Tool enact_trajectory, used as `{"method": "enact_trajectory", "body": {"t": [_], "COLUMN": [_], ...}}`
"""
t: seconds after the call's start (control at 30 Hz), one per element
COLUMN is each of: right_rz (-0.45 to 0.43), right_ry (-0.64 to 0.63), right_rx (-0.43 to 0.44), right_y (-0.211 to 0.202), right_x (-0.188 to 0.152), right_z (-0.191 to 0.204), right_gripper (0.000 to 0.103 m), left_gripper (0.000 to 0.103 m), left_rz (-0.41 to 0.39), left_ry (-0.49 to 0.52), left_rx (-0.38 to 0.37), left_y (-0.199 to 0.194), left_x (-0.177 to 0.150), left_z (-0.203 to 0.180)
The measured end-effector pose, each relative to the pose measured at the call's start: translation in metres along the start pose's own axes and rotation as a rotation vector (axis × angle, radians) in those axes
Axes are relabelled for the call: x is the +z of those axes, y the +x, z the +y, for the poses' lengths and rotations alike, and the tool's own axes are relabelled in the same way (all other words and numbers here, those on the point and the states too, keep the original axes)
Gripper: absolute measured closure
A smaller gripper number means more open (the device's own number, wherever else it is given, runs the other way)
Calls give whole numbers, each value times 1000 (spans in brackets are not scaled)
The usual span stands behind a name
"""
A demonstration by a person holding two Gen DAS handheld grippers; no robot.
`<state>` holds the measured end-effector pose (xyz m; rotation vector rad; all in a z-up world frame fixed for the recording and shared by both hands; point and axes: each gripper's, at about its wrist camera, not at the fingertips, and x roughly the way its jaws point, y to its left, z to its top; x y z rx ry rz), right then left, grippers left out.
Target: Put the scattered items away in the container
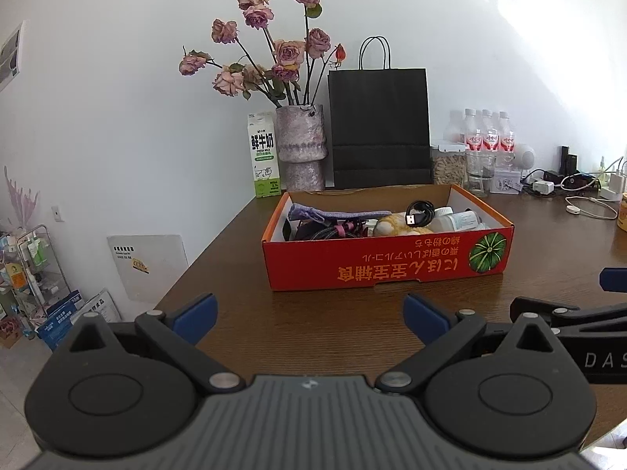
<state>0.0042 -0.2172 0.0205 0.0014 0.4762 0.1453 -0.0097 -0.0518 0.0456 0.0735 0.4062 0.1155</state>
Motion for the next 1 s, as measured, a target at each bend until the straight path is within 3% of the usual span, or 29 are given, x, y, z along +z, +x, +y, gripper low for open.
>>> {"method": "enact_trajectory", "body": {"t": [1.0], "right_rz": [33], "right_ry": [-4], "right_rx": [9], "right_y": [0], "right_x": [2], "right_z": [2], "right_gripper": [0], "left_gripper": [0], "left_rz": [32], "left_ry": [-23], "left_rx": [-7], "left_y": [2], "left_x": [-2], "left_z": [6]}}
